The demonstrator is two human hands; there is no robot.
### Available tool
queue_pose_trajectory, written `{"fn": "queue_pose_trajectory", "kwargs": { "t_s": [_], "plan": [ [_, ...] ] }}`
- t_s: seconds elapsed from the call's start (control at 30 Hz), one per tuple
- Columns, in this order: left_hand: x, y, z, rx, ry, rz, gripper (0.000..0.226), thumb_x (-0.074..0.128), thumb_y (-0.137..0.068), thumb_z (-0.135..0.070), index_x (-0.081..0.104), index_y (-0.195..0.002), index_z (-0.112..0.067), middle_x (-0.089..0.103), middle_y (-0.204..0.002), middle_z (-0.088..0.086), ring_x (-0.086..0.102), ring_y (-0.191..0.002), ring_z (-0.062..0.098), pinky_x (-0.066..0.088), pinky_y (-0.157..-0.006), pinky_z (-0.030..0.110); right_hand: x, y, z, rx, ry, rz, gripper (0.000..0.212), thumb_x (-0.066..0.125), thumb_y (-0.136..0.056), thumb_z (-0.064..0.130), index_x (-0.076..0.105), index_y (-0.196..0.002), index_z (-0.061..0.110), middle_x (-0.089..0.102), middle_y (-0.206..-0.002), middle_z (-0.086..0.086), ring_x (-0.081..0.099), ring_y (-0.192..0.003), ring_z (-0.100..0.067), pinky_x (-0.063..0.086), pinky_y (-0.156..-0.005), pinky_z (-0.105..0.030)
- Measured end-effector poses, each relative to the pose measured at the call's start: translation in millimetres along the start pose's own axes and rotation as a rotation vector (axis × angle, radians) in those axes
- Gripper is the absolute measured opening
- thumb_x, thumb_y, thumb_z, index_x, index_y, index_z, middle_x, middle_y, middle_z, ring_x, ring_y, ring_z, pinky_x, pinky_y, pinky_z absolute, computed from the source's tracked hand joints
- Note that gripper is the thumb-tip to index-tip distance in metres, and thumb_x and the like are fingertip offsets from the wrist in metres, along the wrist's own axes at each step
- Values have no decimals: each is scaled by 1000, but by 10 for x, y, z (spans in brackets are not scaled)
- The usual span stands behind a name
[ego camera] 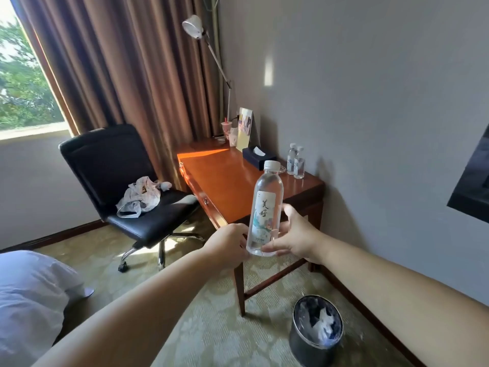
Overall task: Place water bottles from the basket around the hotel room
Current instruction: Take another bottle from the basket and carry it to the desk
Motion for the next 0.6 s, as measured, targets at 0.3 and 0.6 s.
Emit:
{"fn": "queue_pose_trajectory", "kwargs": {
  "t_s": [0.3, 0.6],
  "plan": [
    [137, -1860, -8, 22, -21, 159, 37, 75, -69, -18, 65, -104, -23, 70, -93, -9, 65, -80, 6, 54, -63, 18, -950, -1359, -455, 17, 53, -99, 105, 88, -57, 10, 21, -134, 34, 70, -104, -5, 71, -90, -16, 59, -80, -43],
    [336, -3753, -439, 115, -57, 189, 35, 72, -74, -27, 65, -107, -22, 70, -98, -5, 65, -89, 14, 56, -82, 33, -2297, -2417, -656, 16, 160, -312, 89, 90, -55, 12, 30, -117, 33, 63, -97, 9, 66, -85, -7, 56, -70, -19]
  ]
}}
Point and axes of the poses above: each hand's wrist, its own y-axis away from the middle knuckle, its own x-axis out of the palm, z = x × y, the point moved 4 cm from there along -y, towards the middle knuckle
